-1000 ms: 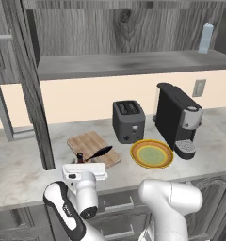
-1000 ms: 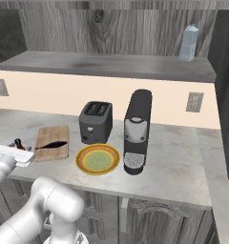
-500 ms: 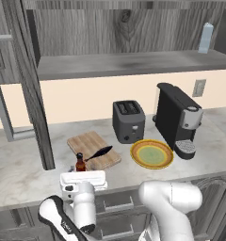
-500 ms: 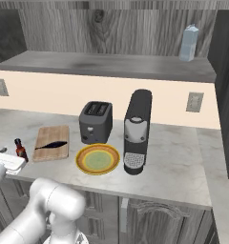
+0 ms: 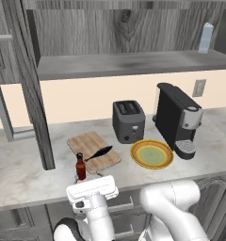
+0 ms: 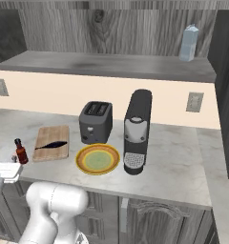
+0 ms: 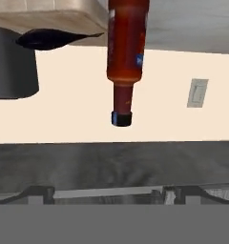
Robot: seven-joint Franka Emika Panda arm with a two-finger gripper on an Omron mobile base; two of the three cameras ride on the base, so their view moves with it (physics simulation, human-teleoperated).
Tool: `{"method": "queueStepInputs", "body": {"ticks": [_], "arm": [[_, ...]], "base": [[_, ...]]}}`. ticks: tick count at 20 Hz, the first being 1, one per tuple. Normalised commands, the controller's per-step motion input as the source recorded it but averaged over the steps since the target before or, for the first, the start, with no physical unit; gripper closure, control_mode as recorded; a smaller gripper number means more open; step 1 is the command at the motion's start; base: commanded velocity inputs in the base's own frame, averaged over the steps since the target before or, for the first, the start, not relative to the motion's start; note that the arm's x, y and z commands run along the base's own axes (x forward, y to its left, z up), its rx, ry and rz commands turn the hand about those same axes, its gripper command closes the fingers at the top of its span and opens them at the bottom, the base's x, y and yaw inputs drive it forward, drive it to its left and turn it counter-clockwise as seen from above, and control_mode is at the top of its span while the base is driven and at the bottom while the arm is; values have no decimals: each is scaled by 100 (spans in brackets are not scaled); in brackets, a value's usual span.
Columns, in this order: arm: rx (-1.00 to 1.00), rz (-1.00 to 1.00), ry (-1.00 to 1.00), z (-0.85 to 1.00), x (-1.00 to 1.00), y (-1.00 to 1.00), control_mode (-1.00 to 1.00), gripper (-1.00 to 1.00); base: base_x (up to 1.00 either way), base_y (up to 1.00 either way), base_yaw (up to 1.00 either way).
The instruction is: Pick the fish from the plate and place it on the cutting board. Then pick the condiment bottle from the cabinet and place it next to the cutting board.
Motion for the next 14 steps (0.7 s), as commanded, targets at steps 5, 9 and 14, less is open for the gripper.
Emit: {"method": "queueStepInputs", "body": {"ticks": [5,9,14], "arm": [[0,0,-22,60,-63,1,-100,-100],[0,0,-26,86,-50,6,-100,-100],[0,0,-23,96,-46,5,-100,-100]], "base": [[0,0,0],[0,0,0],[0,0,0]]}}
